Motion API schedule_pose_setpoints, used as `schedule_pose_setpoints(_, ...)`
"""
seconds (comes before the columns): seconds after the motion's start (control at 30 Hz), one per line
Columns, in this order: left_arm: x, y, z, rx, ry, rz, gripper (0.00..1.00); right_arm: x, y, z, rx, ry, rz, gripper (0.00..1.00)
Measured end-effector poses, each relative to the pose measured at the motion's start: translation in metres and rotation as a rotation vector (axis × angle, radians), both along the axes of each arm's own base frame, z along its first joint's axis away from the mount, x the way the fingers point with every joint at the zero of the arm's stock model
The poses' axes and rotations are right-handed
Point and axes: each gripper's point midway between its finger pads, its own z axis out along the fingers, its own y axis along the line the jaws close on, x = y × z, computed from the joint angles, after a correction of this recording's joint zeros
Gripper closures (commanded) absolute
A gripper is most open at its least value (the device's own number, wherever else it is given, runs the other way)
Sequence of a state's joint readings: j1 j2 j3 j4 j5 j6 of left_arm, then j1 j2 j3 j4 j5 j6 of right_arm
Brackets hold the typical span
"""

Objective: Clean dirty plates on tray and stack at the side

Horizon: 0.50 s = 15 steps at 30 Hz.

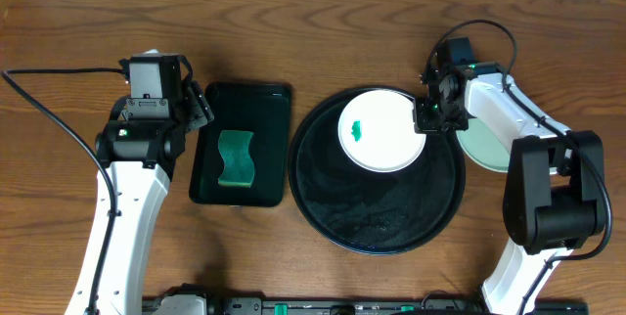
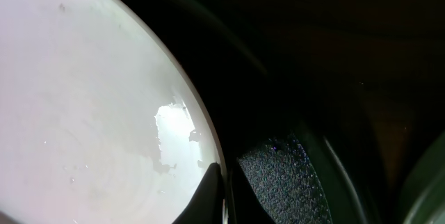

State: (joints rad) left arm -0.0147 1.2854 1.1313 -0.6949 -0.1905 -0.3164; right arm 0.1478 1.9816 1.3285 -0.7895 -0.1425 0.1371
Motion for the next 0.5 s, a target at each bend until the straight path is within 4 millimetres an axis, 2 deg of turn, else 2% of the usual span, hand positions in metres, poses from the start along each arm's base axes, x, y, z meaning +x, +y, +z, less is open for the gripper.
schedule_pose_setpoints(0.33,0.001,0.000,0.000,-0.001,-0.003,0.000,0.20,0.000,0.000,0.000,0.000,-0.001,0.000,0.98)
schedule_pose_setpoints(0.4,-0.007,-0.004,-0.006,-0.019,0.037,-0.013,0.21,0.000,0.000,0.000,0.001,0.000,0.000,0.98)
schedule_pose_setpoints(0.5,-0.025,-0.017,-0.020,-0.085,0.134,-0.057,0.40,0.000,0.000,0.000,0.002,0.000,0.000,0.97)
